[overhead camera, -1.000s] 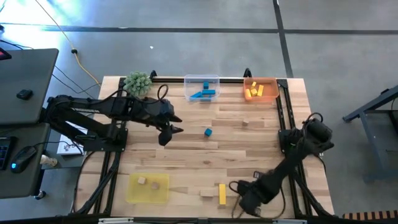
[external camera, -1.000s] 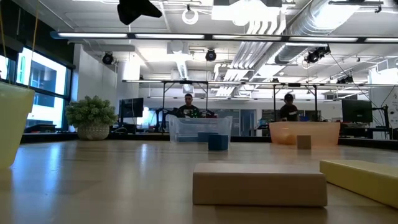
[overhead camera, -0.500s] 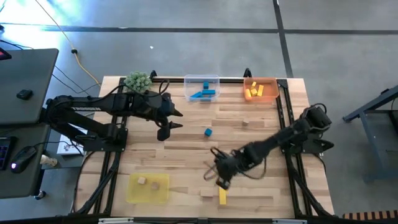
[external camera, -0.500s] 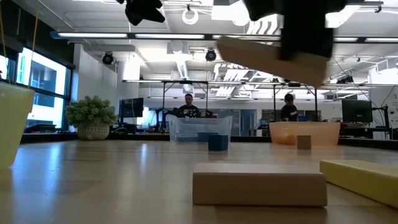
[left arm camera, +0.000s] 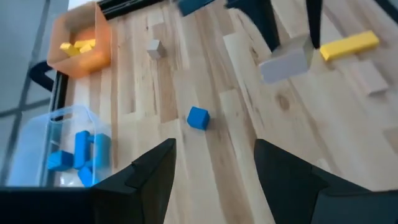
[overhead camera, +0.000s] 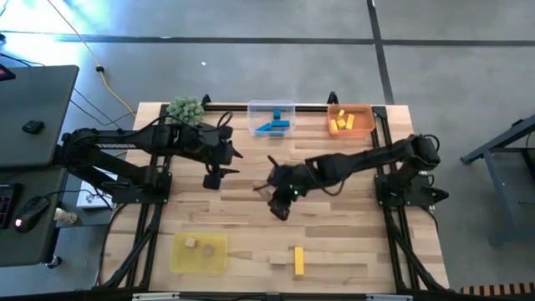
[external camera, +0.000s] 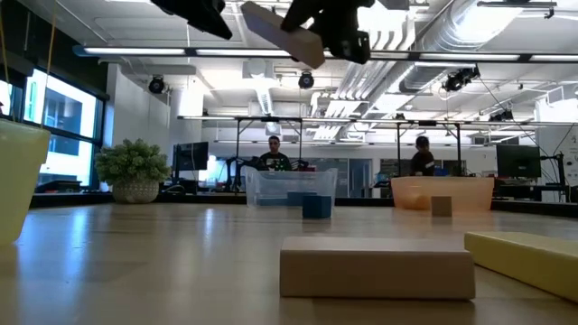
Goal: Sort & place blocks by color
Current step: Put the brown block into the yellow bin
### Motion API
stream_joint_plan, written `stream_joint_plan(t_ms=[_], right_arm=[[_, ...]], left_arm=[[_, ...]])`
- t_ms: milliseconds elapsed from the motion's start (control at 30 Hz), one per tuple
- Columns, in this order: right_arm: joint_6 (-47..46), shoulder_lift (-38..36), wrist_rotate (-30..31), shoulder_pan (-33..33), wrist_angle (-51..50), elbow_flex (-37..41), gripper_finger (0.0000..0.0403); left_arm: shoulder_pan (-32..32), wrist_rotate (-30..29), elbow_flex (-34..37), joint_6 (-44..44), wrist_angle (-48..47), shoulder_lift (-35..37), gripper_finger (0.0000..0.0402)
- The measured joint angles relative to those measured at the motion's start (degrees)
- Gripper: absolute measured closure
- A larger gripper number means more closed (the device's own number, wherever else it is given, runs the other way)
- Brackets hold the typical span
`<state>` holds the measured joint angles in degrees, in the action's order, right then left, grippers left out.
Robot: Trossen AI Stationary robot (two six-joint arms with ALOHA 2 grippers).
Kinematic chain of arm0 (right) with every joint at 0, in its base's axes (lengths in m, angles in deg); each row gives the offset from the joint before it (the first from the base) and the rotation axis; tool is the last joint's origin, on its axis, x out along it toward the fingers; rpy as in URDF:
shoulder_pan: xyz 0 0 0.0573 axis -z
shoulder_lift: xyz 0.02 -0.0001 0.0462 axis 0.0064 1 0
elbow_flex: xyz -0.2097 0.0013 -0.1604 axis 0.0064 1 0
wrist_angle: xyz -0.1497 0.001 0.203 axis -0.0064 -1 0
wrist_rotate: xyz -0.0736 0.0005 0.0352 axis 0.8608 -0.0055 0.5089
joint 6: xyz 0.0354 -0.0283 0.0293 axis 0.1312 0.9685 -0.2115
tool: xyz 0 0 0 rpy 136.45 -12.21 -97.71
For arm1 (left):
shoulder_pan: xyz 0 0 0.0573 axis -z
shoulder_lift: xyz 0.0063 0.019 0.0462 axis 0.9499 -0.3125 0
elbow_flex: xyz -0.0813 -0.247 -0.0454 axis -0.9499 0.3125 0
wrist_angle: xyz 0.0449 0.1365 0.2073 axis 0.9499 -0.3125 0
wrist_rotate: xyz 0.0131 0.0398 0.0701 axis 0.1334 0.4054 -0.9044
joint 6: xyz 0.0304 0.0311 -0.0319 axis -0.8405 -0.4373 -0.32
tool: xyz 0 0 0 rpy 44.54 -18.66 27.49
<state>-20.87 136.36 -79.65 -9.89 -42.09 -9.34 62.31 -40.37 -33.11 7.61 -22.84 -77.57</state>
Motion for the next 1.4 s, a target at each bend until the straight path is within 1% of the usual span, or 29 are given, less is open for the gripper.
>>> stream_joint_plan(t_ms=[267,433,533,800,967,1100,1233,1400], right_arm=[[4.96,0.02,-7.58,4.96,0.1,-0.6,0.0307],[6.03,0.02,-11.41,7.42,1.16,-0.6,0.0307],[6.37,0.02,-13.09,8.67,2.98,-0.6,0.0307],[6.45,0.02,-13.87,10.87,5.74,-0.6,0.0307],[6.43,0.02,-16.5,11.74,7.99,-0.6,0.0307],[6.42,0.04,-17.2,11.86,9.55,-0.58,0.0307],[5.99,0.04,-20.05,11.9,10.9,-0.58,0.0307],[5.99,0.04,-21.9,12.13,12.85,-0.58,0.0307]], left_arm=[[0.13,0.16,0.0,-10.84,-0.09,0.0,0.0197],[0.13,3.51,0.0,-15.5,0.33,0.0,0.0197],[0.15,4.36,0.0,-15.59,2.01,0.0,0.0197],[0.15,4.69,0.0,-15.61,4.99,0.0,0.0197],[0.14,6.68,-0.01,-15.62,6.5,0.0,0.0197],[0.11,7.09,-0.02,-15.62,7.25,-0.01,0.0197],[0.15,7.6,-0.02,-15.62,7.61,-0.01,0.0197],[0.11,10.77,-0.02,-15.62,7.58,0.0,0.0197]])
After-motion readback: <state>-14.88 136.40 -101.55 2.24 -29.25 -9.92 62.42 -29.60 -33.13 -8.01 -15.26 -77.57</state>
